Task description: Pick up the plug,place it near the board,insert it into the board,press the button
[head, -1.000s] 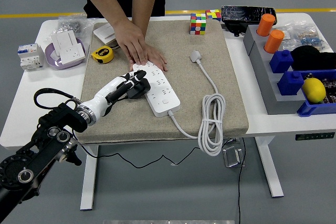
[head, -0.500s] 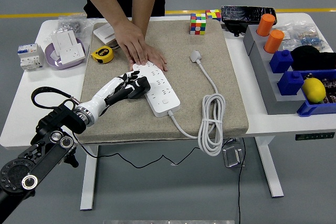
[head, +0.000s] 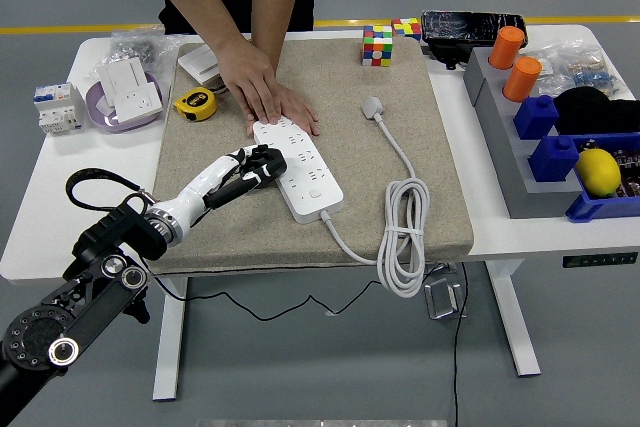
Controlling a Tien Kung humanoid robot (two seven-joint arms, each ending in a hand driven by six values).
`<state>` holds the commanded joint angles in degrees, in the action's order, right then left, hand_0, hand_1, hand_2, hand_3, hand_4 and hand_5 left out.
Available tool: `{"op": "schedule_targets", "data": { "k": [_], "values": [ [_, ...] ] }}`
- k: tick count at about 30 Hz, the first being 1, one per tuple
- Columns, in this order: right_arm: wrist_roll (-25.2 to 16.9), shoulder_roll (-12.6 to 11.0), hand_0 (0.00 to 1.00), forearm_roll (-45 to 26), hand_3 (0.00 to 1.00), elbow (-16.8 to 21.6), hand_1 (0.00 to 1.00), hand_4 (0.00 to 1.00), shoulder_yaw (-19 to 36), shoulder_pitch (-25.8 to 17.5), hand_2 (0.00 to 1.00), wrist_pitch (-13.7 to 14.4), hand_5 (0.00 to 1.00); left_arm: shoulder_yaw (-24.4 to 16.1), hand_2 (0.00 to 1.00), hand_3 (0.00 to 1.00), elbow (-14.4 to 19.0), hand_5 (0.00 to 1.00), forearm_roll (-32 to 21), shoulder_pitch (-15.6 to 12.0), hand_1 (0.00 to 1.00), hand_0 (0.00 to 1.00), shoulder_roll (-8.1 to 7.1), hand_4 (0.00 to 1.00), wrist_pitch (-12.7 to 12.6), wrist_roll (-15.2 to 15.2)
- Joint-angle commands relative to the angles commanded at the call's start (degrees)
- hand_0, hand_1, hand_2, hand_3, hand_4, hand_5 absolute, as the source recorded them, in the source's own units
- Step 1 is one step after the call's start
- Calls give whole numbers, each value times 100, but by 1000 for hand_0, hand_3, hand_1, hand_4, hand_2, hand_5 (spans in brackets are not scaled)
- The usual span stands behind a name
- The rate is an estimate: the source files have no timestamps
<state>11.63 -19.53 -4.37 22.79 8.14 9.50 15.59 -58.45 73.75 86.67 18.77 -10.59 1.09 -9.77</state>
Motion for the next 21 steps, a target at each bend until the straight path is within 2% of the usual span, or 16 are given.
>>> {"op": "schedule_targets", "data": {
  "k": [21],
  "values": [
    [-5,4,853,11,766,-1,768,998,18,40,738,8,998,203,986,973,-260,998,177,242,998,998,130,998,-62,74]
  ]
}}
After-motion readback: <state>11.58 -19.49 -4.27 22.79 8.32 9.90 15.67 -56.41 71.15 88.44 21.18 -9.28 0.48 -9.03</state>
